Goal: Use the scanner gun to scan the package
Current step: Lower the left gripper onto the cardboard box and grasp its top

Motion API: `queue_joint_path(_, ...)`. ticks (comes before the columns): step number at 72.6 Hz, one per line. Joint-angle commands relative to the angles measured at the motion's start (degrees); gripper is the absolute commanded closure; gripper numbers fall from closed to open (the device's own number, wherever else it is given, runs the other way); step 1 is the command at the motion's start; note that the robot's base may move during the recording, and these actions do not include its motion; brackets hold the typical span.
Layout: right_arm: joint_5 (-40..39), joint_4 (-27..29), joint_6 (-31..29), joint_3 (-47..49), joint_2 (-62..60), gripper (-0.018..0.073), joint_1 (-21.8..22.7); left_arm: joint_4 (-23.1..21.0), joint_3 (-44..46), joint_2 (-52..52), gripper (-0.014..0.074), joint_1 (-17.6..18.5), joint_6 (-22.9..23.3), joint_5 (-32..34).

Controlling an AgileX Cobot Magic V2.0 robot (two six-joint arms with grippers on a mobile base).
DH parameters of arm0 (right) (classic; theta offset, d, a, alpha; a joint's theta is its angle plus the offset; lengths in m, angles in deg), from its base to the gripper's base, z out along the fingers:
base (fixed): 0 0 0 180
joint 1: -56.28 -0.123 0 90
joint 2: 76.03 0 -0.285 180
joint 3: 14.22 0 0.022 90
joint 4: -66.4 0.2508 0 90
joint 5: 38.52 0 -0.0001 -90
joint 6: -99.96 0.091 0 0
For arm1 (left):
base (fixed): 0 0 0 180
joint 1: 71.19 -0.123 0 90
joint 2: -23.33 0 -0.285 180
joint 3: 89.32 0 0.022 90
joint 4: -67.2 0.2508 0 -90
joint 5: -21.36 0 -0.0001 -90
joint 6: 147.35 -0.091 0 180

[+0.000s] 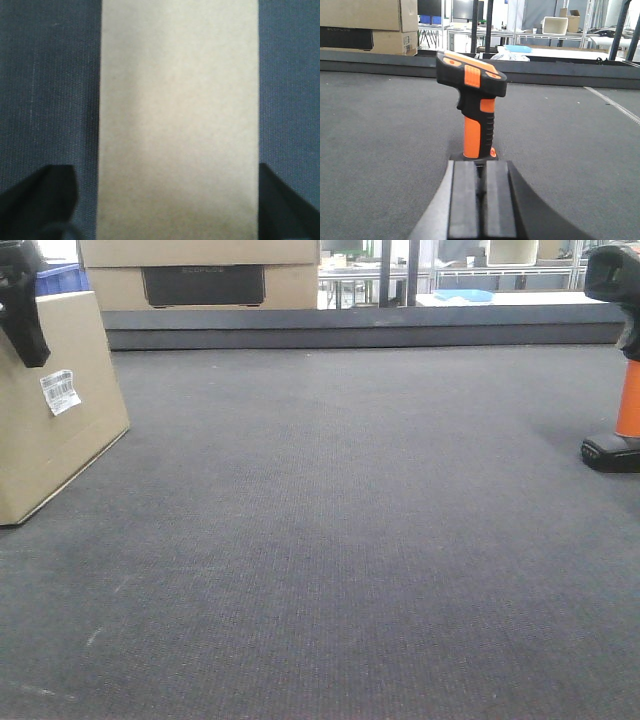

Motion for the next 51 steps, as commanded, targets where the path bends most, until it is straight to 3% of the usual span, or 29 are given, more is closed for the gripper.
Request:
queue_joint_path(1, -0.87, -0.32, -0.09, 0.03, -0.19, 0.0724, 0.17, -0.14, 0.41, -0.25, 0.0234, 0.33, 0.49, 0.43)
queue_joint_path(12, -0.87, -0.32, -0.09, 0.03, -0.19, 0.0724, 0.17, -0.14, 0.41, -0.25, 0.0697, 0.33, 0.49, 0.21)
queue_joint_path(25, -0.87, -0.32, -0.09, 0.03, -0.19, 0.0724, 0.17, -2.79, 3.12, -0.48, 0.0708, 0.33, 0.49, -1.49)
queue_joint_path(31, -0.87, -0.32, -0.09, 0.03, -0.19, 0.0724, 0.17, -8.26, 5.73, -0.56, 0.0708, 0.33, 0.49, -2.67)
queue_joint_path(38, -0.87, -0.32, -0.09, 0.03, -0.19, 0.0724, 0.17, -19.41, 6.79, -0.84, 0.0708, 0.6, 0.49, -2.96)
queue_joint_path(43, -0.87, -0.32, -0.09, 0.03, -0.19, 0.0724, 0.17, -24.25, 6.79, -0.98, 0.0708, 1.93, 0.49, -2.3)
queue_joint_path(51, -0.87, -0.32, -0.09, 0.03, -0.19, 0.0724, 0.17, -24.76, 6.79, -0.77, 0.0708, 6.41, 0.62, 1.38)
